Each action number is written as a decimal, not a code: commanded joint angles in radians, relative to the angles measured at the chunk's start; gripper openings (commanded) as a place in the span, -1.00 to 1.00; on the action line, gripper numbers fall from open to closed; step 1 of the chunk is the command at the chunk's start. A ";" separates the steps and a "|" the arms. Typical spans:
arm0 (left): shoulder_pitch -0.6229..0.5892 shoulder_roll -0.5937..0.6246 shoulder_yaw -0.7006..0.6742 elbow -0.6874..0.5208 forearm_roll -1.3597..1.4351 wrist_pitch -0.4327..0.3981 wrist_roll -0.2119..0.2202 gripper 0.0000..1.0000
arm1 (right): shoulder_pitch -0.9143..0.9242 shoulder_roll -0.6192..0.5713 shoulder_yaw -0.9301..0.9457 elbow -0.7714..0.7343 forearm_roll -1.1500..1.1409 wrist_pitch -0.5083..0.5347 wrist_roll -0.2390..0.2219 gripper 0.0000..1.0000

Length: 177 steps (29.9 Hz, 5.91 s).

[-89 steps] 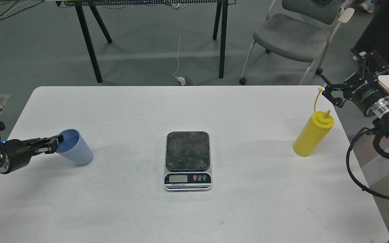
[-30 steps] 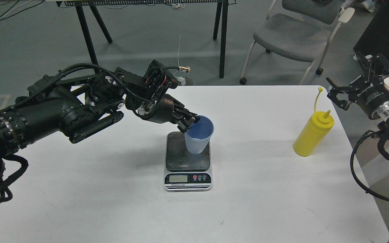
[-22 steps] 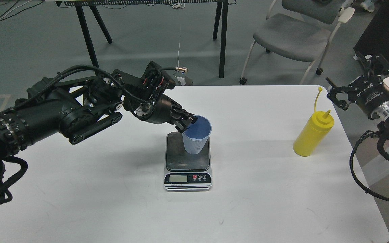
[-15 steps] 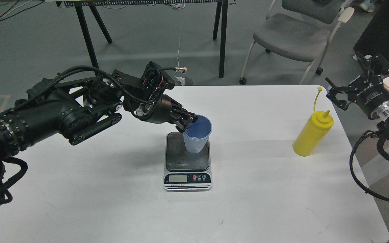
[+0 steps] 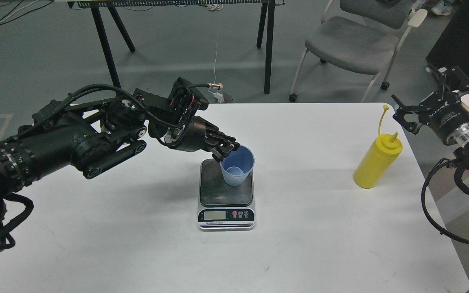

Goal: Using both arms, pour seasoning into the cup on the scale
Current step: 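Open the left gripper and withdraw it away from the cup, then move the right gripper to the yellow squeeze bottle and close on it, then lift the yellow bottle and tilt its nozzle down over the cup, then hold the inverted bottle above the cup to pour seasoning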

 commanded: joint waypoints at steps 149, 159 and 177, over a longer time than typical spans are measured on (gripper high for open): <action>0.200 0.314 -0.430 0.142 -1.700 -0.041 0.000 0.96 | 0.686 0.334 -0.900 0.246 -1.488 -0.450 0.153 -0.48; 0.200 0.311 -0.430 0.142 -1.700 -0.041 0.000 0.96 | 0.670 0.350 -0.905 0.245 -1.502 -0.458 0.155 -0.47; 0.200 0.311 -0.430 0.141 -1.700 -0.041 0.000 0.96 | 0.667 0.350 -0.905 0.250 -1.502 -0.461 0.156 -0.47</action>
